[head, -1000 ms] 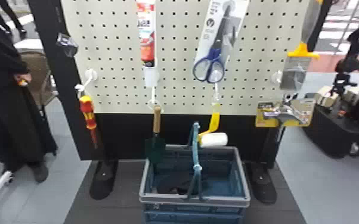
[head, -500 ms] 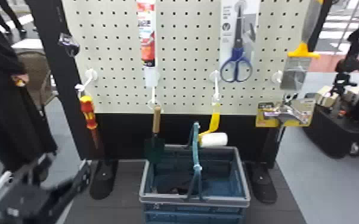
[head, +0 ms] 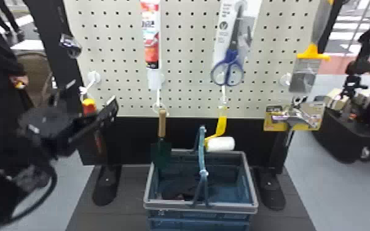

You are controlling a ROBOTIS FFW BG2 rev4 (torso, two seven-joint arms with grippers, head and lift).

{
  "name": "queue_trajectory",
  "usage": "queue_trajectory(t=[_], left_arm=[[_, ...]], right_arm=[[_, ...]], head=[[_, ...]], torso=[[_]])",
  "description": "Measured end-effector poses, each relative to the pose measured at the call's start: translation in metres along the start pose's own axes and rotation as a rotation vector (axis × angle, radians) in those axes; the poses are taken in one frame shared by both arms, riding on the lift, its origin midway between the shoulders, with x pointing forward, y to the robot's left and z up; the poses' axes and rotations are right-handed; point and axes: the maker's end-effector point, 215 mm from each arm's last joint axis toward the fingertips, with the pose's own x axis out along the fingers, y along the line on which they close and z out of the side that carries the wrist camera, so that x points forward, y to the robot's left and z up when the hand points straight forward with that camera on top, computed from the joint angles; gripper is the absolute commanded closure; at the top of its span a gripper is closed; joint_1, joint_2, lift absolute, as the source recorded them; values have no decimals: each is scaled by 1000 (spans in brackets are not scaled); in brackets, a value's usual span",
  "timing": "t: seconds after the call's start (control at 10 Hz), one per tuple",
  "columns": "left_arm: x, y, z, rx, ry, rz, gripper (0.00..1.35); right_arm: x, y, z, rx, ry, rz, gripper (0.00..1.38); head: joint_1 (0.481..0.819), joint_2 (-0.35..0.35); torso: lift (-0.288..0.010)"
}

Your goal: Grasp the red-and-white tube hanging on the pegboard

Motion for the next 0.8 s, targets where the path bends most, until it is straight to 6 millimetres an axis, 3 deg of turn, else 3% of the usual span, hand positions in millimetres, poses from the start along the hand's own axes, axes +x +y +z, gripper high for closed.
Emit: queue_trajectory(t=[0.2, 0.4, 0.8], left_arm=[[24, -4, 22, -21, -15, -56, 274], [52, -18, 29, -71, -5, -149, 268], [117, -31, 4, -178, 75, -297, 268]], right_arm=[[2, 2, 1, 0, -3, 3, 367], [3, 2, 2, -3, -5, 5, 367], [5, 3, 4, -8, -9, 10, 367]], head=[[549, 0], [549, 0], [549, 0]], torso=[[-100], [-100], [-100]])
